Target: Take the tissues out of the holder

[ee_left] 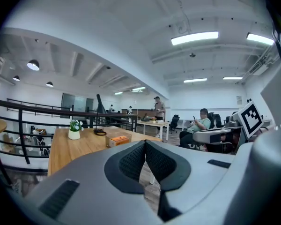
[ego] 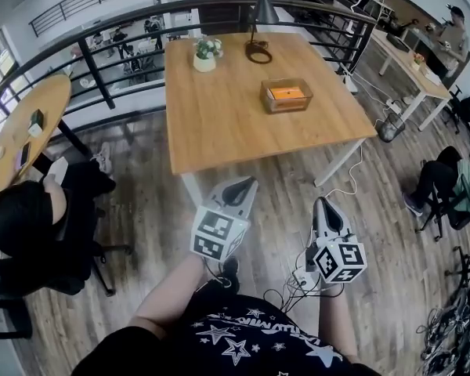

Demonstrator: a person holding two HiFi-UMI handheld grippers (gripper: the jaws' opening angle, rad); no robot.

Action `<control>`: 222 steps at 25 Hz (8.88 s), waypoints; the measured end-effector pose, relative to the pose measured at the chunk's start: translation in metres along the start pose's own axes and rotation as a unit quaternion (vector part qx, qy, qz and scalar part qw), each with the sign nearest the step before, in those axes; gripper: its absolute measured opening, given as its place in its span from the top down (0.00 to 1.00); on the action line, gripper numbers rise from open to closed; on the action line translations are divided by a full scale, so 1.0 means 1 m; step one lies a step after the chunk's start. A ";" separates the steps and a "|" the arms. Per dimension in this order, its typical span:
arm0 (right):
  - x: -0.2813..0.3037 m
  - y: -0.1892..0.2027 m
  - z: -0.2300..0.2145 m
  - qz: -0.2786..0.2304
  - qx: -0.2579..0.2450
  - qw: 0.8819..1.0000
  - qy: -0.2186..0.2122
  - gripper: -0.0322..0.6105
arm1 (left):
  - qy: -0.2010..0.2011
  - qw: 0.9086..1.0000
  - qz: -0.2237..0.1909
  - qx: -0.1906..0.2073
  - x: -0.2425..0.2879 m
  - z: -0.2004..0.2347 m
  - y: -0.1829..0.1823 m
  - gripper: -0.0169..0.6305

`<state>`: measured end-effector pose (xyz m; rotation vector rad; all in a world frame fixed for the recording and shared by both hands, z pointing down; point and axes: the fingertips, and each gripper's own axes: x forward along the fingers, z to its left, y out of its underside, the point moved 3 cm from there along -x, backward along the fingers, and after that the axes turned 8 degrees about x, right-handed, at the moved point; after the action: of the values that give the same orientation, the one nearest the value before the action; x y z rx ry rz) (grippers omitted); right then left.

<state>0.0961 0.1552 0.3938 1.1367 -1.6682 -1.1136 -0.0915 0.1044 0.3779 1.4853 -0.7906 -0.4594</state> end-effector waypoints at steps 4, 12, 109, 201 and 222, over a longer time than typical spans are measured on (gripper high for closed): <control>0.040 -0.012 -0.011 0.002 0.005 1.000 0.005 0.93 | 0.008 1.000 0.002 -0.003 0.032 0.027 -0.004 0.95; 0.110 -0.029 -0.020 0.005 0.000 1.000 0.014 0.93 | 0.016 1.000 0.000 -0.014 0.082 0.085 -0.007 0.95; 0.643 0.003 -0.238 0.422 -0.338 0.740 -0.400 0.48 | -0.141 0.979 0.109 -0.094 0.493 0.340 0.054 0.95; 0.428 -0.130 -0.226 0.079 -0.293 0.883 -0.359 0.68 | -0.224 0.969 0.085 -0.053 0.375 0.132 -0.017 0.95; 0.368 -0.110 -0.155 0.066 -0.199 0.923 -0.322 0.70 | -0.184 0.978 0.088 -0.048 0.286 0.131 -0.002 0.95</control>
<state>0.1698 -0.2523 0.3842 0.4008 -1.8315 -1.7609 0.0098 -0.1905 0.4168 1.2418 -1.1650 -0.6396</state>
